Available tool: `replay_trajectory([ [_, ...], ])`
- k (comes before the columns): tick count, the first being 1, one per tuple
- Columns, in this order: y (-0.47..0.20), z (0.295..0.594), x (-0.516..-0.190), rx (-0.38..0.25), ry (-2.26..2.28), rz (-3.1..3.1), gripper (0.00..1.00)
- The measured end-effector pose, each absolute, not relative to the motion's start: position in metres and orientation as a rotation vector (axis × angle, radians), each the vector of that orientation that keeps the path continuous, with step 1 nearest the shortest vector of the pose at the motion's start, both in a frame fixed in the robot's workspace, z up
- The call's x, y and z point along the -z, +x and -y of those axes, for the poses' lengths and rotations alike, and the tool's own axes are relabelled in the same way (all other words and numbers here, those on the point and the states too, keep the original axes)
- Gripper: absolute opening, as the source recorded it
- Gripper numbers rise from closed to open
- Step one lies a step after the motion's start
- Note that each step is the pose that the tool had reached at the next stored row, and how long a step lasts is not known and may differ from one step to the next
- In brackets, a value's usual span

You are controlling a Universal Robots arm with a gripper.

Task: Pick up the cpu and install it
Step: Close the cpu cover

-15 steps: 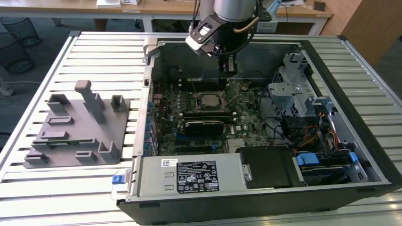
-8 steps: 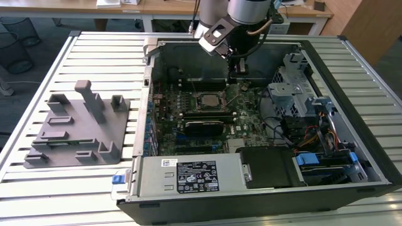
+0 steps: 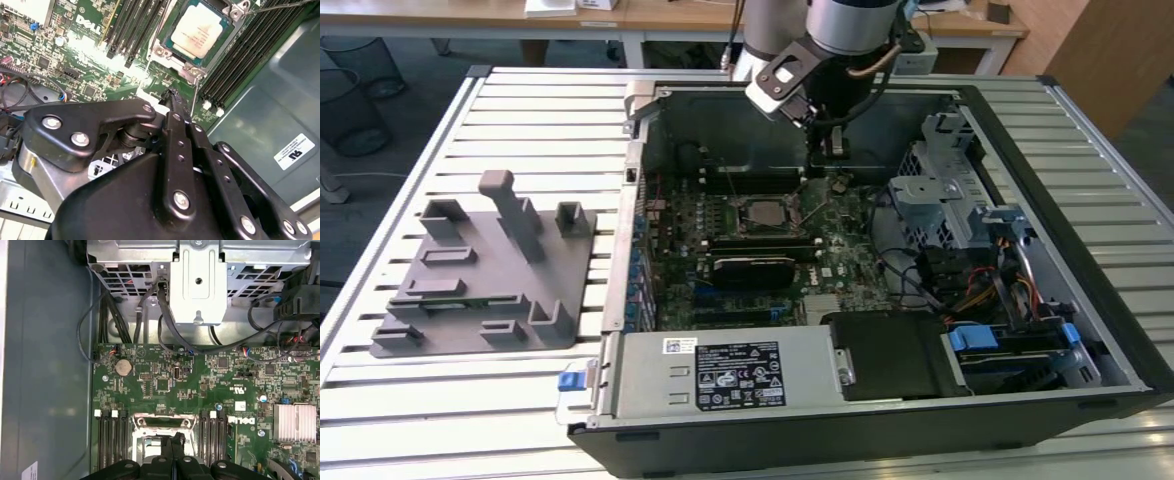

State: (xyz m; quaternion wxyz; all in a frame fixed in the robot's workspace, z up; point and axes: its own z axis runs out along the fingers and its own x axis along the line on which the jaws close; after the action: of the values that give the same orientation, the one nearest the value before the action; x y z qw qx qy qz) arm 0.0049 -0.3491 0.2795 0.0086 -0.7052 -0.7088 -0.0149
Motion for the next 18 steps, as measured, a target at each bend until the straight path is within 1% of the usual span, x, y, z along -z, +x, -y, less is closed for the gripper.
replay_trajectory([
  [18, 0.016, 0.349, -0.277, 0.046, -2.204, 2.215, 0.11],
])
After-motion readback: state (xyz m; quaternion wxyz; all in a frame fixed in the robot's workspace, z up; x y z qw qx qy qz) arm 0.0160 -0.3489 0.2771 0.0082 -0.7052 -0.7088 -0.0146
